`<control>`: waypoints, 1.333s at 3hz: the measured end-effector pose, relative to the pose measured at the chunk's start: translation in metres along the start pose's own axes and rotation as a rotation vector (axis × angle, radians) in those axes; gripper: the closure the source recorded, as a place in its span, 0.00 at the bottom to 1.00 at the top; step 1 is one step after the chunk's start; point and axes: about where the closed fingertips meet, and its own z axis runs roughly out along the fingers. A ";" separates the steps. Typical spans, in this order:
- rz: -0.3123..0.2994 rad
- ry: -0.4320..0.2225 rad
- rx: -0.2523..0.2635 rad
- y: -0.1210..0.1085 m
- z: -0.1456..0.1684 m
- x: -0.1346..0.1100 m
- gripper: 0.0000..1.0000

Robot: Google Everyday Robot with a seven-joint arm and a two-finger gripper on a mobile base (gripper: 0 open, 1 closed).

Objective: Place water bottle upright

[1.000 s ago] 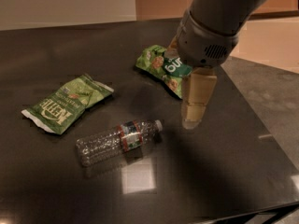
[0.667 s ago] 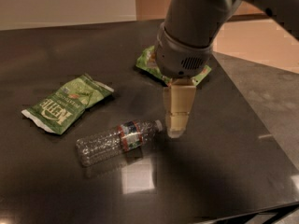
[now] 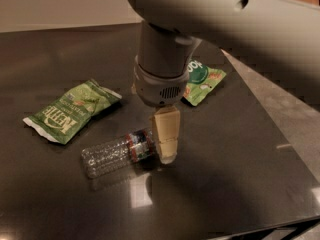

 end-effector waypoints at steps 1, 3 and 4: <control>-0.052 0.048 -0.020 0.003 0.021 -0.010 0.00; -0.100 0.114 -0.057 0.010 0.046 -0.015 0.12; -0.112 0.134 -0.063 0.010 0.050 -0.015 0.30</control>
Offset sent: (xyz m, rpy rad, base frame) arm -0.0156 0.0213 -0.0565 -0.1582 0.0186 0.1124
